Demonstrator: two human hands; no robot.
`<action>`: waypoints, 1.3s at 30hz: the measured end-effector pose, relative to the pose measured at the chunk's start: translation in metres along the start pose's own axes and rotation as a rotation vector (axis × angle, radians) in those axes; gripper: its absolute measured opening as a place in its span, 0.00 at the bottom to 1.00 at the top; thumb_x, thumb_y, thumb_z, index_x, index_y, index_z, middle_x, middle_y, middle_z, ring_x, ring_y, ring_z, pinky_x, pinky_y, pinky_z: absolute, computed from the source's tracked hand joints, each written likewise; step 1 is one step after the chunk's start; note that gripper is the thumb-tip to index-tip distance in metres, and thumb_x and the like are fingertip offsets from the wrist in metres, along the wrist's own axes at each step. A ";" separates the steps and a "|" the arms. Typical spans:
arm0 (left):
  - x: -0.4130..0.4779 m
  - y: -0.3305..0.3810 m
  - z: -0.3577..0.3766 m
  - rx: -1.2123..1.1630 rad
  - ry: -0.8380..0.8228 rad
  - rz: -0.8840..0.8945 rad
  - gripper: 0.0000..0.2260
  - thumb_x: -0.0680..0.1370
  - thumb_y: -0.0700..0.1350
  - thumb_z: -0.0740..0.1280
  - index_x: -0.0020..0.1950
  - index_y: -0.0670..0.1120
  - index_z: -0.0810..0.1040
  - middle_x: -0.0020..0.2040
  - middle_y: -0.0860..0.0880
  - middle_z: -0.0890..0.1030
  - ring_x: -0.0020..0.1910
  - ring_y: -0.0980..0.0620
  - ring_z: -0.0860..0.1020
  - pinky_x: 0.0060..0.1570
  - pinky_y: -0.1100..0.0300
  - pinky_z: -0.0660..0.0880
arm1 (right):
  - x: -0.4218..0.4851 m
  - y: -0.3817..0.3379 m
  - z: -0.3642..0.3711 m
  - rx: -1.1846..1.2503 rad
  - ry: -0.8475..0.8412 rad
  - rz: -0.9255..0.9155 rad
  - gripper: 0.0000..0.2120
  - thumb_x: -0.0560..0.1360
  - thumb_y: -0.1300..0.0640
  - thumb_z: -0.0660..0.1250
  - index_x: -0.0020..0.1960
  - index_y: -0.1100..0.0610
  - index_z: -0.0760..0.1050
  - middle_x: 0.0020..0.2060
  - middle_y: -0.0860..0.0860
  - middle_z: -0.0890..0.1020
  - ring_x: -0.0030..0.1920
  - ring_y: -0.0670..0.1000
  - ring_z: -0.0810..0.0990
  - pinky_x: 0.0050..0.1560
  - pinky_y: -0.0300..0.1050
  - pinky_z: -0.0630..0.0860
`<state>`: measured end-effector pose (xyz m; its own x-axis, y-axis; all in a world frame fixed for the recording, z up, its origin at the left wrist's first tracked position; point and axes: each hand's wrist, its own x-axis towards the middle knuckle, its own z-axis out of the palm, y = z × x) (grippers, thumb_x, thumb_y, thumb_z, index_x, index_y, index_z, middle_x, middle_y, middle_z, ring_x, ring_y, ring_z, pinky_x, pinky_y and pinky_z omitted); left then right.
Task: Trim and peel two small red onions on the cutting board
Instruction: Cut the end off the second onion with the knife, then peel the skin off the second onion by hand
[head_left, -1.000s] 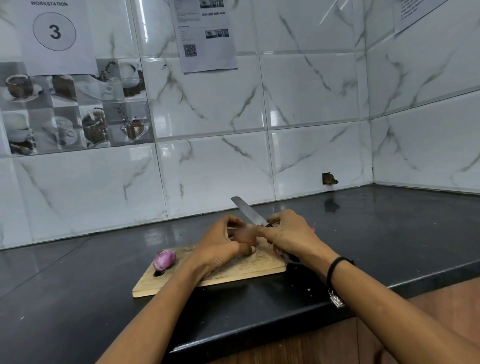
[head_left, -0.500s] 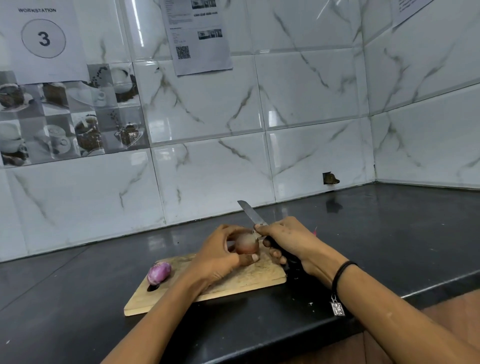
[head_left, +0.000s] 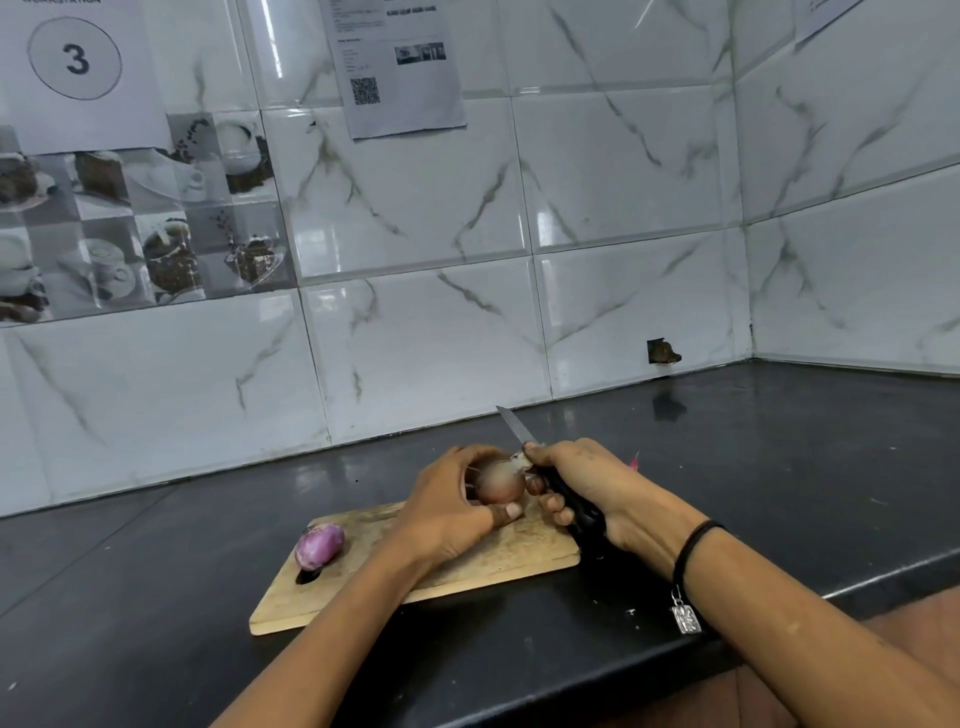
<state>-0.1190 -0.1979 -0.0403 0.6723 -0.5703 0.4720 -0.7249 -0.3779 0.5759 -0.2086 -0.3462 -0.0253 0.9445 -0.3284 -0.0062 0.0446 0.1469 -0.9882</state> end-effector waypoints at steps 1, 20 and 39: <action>0.000 0.000 0.000 0.002 0.001 -0.009 0.24 0.69 0.44 0.80 0.63 0.54 0.78 0.58 0.55 0.80 0.56 0.59 0.79 0.47 0.79 0.69 | 0.001 0.000 0.000 0.011 0.003 0.009 0.10 0.83 0.57 0.63 0.48 0.63 0.71 0.27 0.53 0.73 0.21 0.47 0.67 0.18 0.37 0.62; -0.001 -0.002 -0.002 -0.207 0.108 -0.152 0.23 0.69 0.41 0.80 0.59 0.52 0.75 0.54 0.52 0.81 0.53 0.56 0.79 0.46 0.70 0.72 | 0.007 0.015 -0.006 -0.566 0.378 -0.257 0.26 0.77 0.38 0.67 0.46 0.63 0.77 0.27 0.52 0.80 0.22 0.49 0.75 0.30 0.45 0.74; -0.004 0.008 -0.005 -0.244 0.294 -0.113 0.19 0.73 0.49 0.78 0.60 0.52 0.75 0.51 0.56 0.81 0.48 0.64 0.78 0.42 0.72 0.72 | -0.011 0.005 0.000 -0.736 0.272 -0.353 0.11 0.73 0.44 0.71 0.48 0.50 0.80 0.39 0.47 0.87 0.43 0.48 0.84 0.42 0.43 0.80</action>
<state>-0.1271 -0.1945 -0.0340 0.7855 -0.2890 0.5472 -0.6110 -0.2217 0.7600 -0.2193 -0.3422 -0.0300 0.8002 -0.4669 0.3764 0.0095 -0.6177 -0.7864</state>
